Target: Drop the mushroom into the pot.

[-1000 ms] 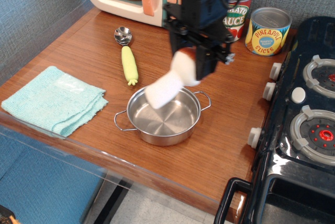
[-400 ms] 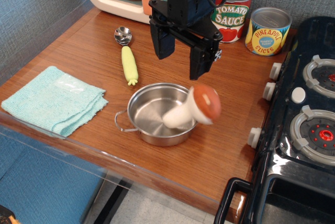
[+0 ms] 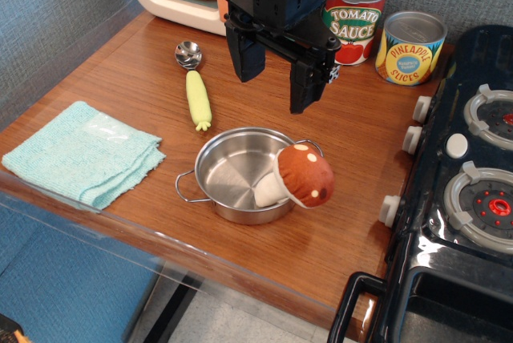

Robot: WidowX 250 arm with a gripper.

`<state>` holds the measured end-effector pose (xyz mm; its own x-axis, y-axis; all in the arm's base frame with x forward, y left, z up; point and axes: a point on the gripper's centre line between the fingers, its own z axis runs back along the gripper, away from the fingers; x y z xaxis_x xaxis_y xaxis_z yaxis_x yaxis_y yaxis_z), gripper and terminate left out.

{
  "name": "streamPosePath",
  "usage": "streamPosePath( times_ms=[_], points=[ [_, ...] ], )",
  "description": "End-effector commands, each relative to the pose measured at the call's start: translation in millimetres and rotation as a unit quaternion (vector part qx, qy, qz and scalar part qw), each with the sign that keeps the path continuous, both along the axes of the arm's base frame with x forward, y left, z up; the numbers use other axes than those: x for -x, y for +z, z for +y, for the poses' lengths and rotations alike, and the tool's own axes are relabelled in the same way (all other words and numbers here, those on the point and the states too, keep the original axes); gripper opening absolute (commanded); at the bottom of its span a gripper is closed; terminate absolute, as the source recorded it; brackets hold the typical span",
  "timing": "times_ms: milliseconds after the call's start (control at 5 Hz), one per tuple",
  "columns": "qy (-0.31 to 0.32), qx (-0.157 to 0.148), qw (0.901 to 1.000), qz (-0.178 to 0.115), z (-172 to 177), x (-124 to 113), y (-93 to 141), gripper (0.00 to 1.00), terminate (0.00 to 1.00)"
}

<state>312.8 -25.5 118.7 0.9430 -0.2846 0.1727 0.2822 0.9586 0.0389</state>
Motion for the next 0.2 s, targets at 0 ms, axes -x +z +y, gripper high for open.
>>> streamPosePath(
  times_ms=[0],
  points=[
    [0.002, 0.0, 0.9997, -0.025, 1.7, 1.9, 16.5, 1.0, 1.0]
  ],
)
